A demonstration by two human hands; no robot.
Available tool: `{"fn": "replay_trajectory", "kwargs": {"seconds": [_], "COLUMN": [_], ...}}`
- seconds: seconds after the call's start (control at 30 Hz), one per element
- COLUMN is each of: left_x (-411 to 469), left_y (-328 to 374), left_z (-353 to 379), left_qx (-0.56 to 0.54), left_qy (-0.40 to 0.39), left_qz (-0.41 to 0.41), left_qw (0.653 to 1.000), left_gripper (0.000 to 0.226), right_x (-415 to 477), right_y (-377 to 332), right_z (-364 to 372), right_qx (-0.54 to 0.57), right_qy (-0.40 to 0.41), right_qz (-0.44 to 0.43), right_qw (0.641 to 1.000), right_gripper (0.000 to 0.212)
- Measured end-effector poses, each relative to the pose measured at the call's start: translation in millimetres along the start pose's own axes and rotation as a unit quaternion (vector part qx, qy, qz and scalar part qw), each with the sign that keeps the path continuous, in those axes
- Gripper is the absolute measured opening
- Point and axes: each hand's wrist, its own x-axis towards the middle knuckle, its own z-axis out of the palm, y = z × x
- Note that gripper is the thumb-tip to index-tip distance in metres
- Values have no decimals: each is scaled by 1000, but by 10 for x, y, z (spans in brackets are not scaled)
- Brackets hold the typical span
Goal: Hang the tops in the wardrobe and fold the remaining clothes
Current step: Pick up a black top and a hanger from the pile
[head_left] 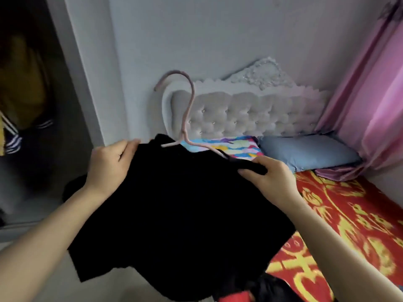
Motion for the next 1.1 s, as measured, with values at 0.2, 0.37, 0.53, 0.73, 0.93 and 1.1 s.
{"fn": "replay_trajectory", "kwargs": {"seconds": [0.2, 0.37, 0.53, 0.73, 0.93, 1.1], "left_x": [-203, -205, -53, -28, 55, 216], "left_y": [-744, -1308, -2029, -2623, -3084, -3732], "left_z": [-680, -1364, -2079, -2634, -2888, -3401], "left_qx": [-16, 29, 49, 104, 138, 203], "left_qy": [28, 63, 94, 92, 94, 36], "left_qz": [-117, -112, -131, -166, -161, -186], "left_qw": [993, 991, 986, 976, 973, 961], "left_gripper": [50, 47, 44, 57, 58, 45], "right_x": [342, 570, 922, 1106, 1331, 1842], "right_y": [-557, -1440, -2287, -3390, -3963, -4391], "right_z": [551, 1234, 1908, 2741, 3348, 3815], "right_qx": [35, 31, -11, 91, 218, 310], "right_qy": [-97, -197, -281, -413, -642, -636], "right_qz": [-23, -154, -212, -290, -179, -93], "right_qw": [994, 968, 936, 858, 713, 701], "right_gripper": [28, 28, 35, 10, 21, 21]}}
